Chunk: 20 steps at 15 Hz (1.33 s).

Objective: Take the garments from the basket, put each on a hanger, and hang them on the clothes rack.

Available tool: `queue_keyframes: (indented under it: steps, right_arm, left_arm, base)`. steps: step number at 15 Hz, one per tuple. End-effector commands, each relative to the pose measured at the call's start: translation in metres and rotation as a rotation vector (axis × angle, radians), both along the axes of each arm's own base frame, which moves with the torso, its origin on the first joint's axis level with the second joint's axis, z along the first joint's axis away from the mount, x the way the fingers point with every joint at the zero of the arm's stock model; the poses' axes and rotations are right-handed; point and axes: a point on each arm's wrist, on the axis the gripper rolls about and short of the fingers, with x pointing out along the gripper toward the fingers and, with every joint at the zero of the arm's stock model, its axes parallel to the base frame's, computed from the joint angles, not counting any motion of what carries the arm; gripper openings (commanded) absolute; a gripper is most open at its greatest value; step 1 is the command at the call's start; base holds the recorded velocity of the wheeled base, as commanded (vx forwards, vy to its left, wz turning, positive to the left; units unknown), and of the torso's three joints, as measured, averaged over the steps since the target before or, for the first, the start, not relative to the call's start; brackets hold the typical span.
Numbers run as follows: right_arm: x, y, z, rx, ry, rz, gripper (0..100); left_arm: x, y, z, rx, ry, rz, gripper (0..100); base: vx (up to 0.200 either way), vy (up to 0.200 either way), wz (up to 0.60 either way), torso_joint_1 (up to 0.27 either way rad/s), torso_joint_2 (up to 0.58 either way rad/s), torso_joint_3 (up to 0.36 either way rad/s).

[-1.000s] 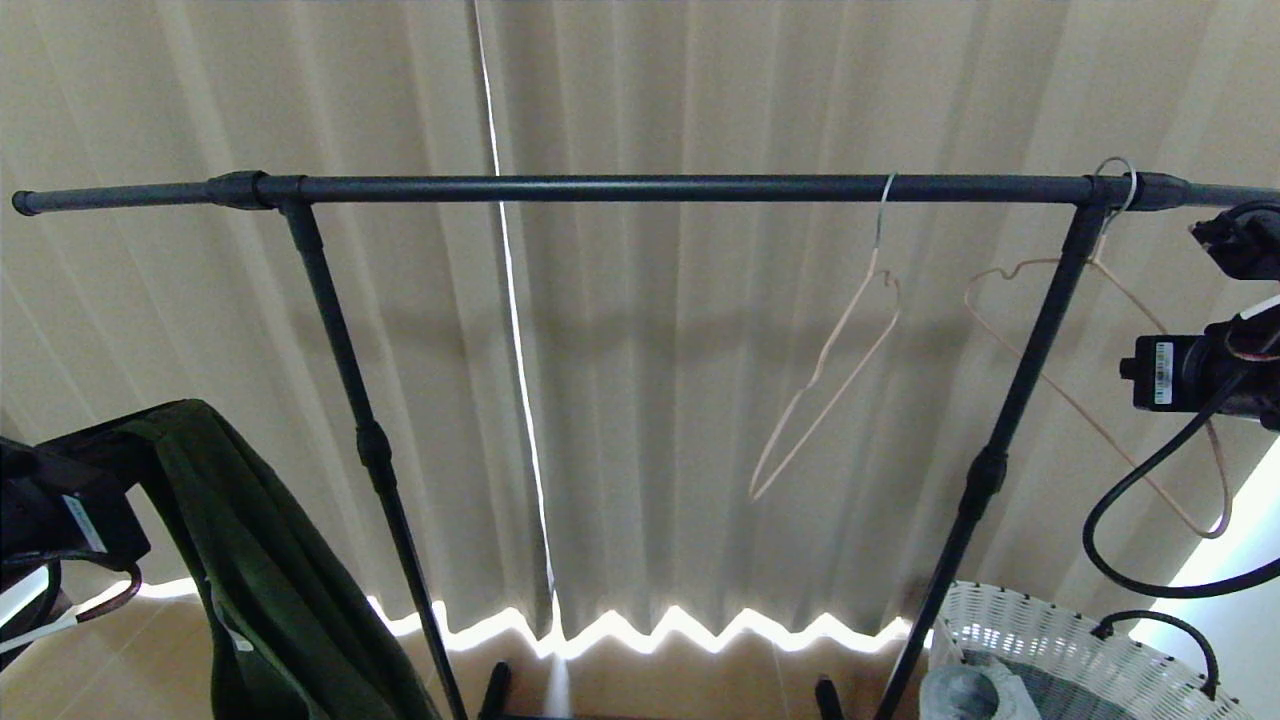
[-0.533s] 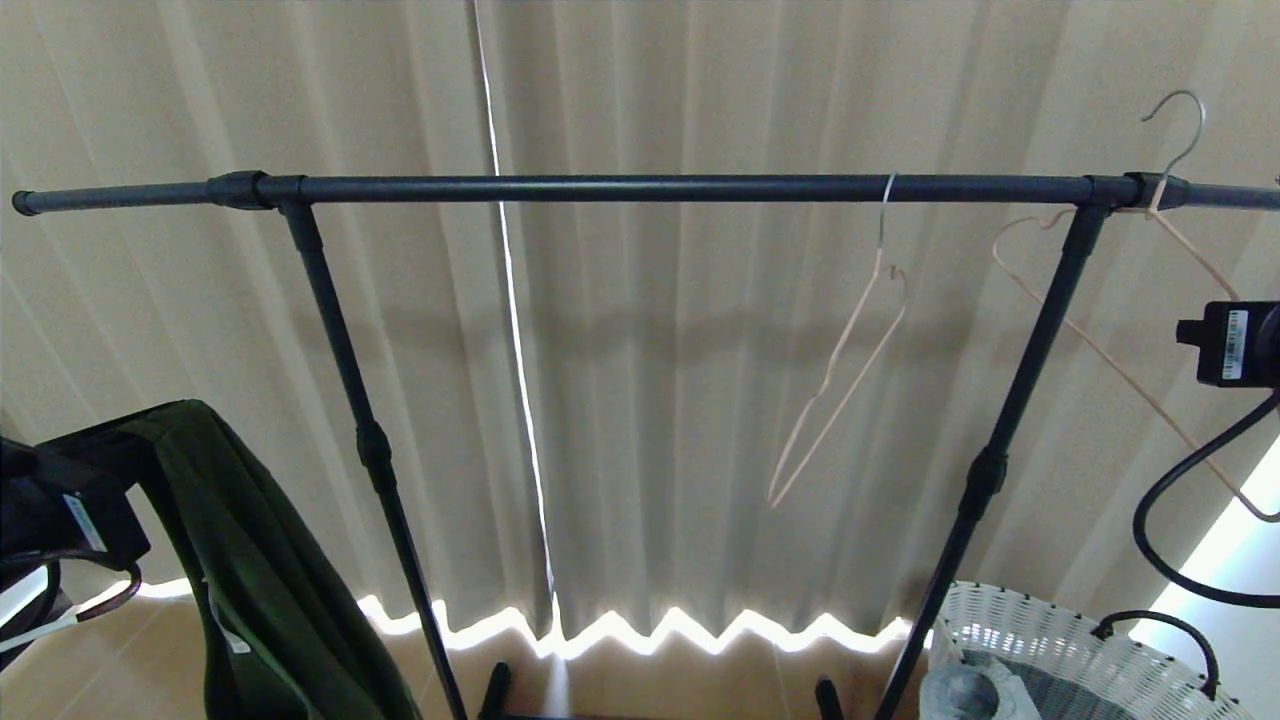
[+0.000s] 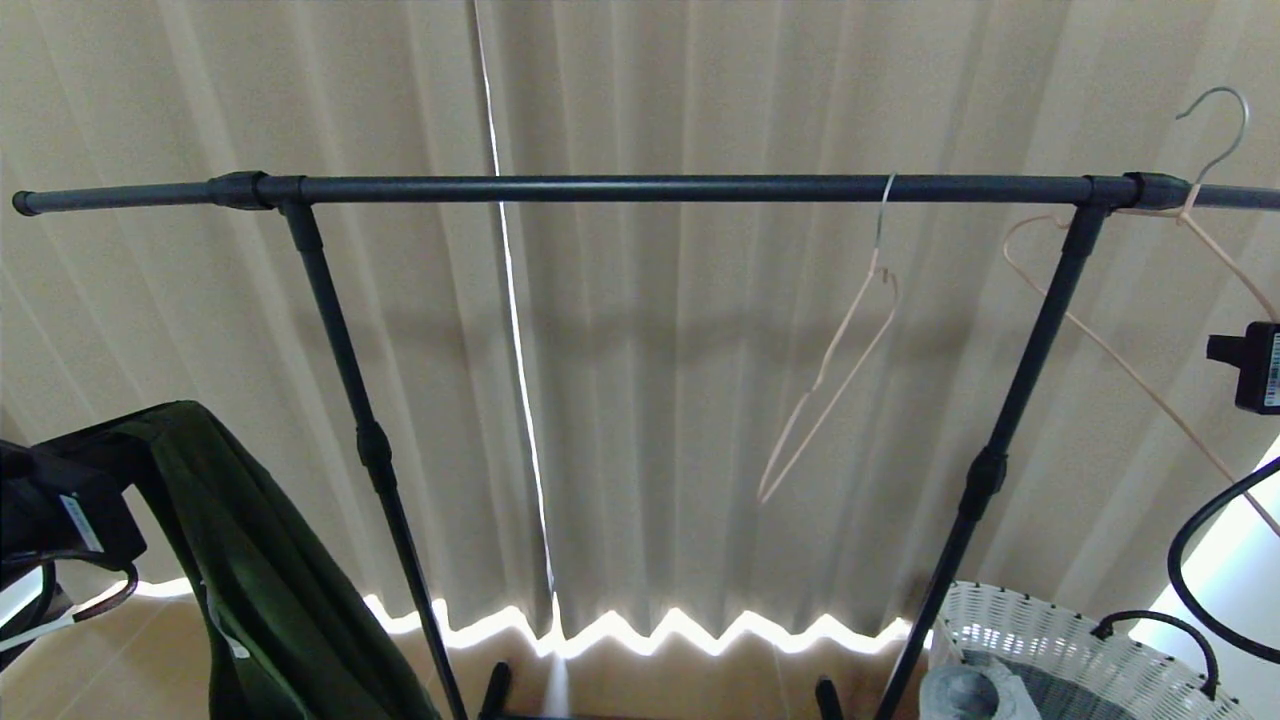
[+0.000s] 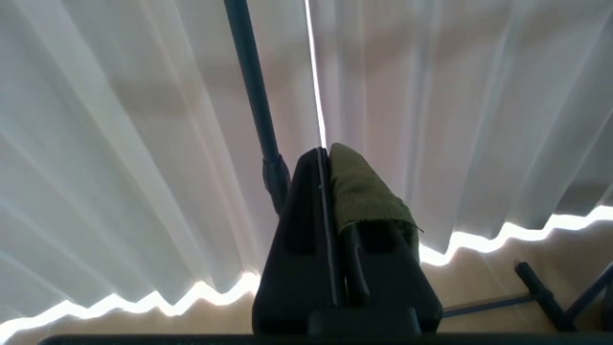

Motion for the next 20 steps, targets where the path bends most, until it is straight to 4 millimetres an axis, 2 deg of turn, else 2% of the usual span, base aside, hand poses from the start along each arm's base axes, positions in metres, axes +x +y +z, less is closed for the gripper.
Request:
queue_keyframes:
  steps: [1, 12, 20]
  right_arm:
    - [-0.002, 0.000, 0.001, 0.001, -0.006, 0.000, 0]
    - [-0.003, 0.000, -0.006, 0.002, 0.015, 0.001, 0]
    - [-0.007, 0.000, -0.015, 0.004, 0.042, 0.002, 0]
  left_arm:
    - [0.000, 0.000, -0.001, 0.001, 0.004, 0.001, 0]
    - [-0.001, 0.000, -0.005, 0.015, 0.015, -0.001, 0]
    - [-0.001, 0.000, -0.010, 0.029, 0.032, -0.002, 0]
  base:
    - [-0.200, 0.000, 0.00, 0.007, 0.00, 0.002]
    - [-0.200, 0.000, 0.00, 0.001, 0.00, 0.004]
    - [0.000, 0.000, 0.00, 0.000, 0.00, 0.000]
